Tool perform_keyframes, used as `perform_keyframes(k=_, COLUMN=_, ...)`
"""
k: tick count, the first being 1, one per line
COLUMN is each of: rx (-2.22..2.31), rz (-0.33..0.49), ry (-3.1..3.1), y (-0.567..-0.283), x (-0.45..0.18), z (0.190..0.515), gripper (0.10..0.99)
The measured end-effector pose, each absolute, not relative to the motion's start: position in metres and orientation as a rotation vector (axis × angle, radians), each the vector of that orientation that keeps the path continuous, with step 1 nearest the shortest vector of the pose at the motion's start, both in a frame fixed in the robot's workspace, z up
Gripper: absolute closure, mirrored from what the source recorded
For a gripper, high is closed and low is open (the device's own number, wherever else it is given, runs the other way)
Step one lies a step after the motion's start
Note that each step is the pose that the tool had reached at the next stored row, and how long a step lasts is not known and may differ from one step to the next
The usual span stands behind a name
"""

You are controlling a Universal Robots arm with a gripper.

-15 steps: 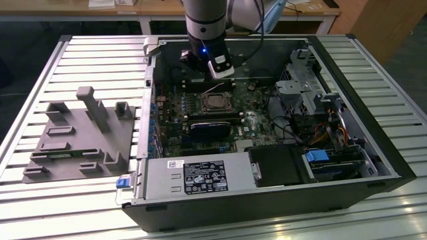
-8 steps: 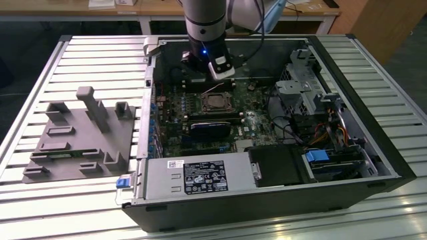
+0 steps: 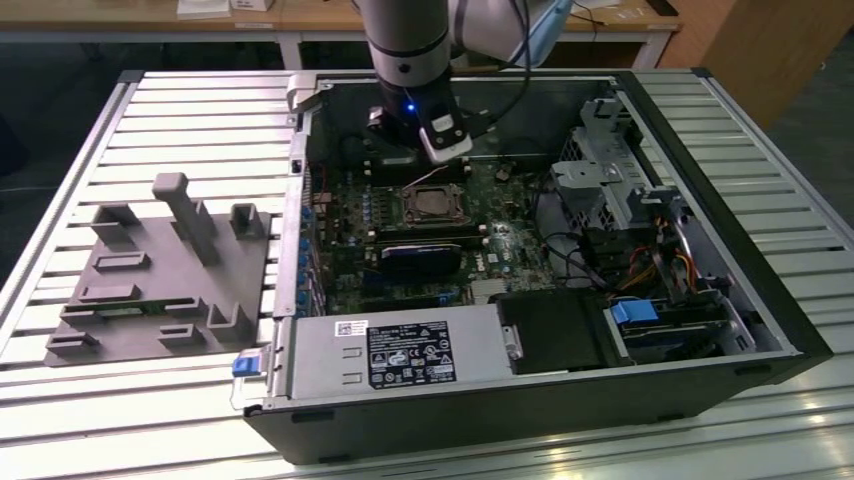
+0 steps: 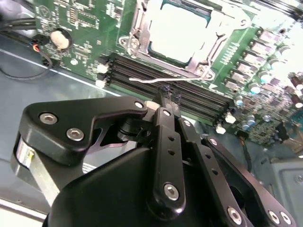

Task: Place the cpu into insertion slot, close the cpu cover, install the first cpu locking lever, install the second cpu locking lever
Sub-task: 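Install the first cpu locking lever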

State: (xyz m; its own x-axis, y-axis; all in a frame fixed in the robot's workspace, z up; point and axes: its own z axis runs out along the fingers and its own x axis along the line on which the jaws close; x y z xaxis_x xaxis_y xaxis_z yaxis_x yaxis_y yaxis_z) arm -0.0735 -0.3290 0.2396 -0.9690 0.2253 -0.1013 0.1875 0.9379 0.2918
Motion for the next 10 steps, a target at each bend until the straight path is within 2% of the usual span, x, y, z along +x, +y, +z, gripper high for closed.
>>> perform_keyframes(k=10, rx=0.301, rz=0.428, ry=2.909, y=-0.3290, x=-0.0738, z=0.2297, gripper=0.980)
